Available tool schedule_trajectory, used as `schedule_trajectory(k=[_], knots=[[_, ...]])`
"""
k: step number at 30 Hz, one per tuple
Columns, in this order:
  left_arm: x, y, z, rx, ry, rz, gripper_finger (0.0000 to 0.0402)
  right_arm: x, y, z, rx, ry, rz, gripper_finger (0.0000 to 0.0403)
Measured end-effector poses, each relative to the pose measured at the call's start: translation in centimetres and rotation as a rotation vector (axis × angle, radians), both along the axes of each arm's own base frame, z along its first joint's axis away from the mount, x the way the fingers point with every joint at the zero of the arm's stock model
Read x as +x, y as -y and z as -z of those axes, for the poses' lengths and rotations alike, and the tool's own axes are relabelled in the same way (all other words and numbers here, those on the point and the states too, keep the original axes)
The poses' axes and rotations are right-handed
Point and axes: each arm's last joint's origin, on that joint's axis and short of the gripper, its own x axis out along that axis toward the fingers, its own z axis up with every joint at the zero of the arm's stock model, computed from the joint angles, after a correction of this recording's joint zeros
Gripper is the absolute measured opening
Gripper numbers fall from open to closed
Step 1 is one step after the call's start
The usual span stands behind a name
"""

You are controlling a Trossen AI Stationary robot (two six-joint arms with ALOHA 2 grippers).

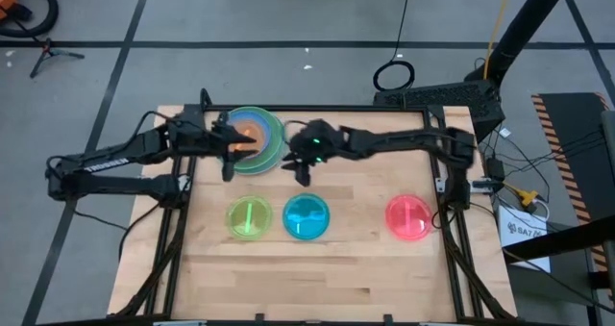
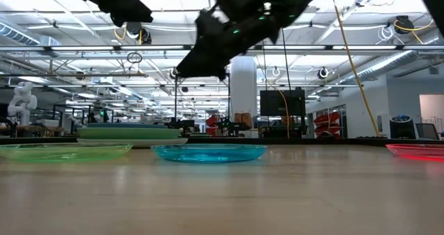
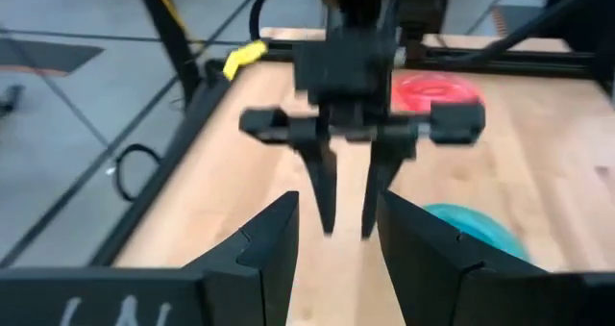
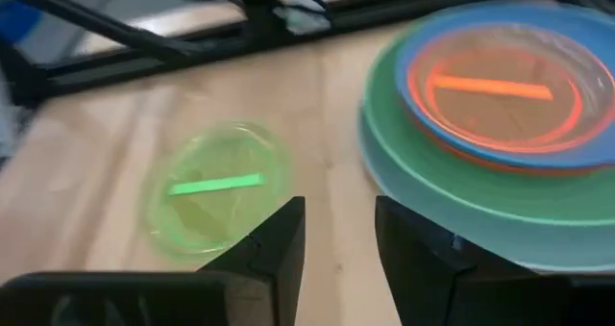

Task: Stack plastic plates
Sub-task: Stack the light green plate on top of the orange plate

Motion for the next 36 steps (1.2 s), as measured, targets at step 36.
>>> schedule_trajectory(k=[36], knots=[[5.4,4.1,12.9,-0.268,-0.704,0.048,0.0150,-16.5,-2.4,-5.1,-0.304,0.117,-0.100,0.0121]])
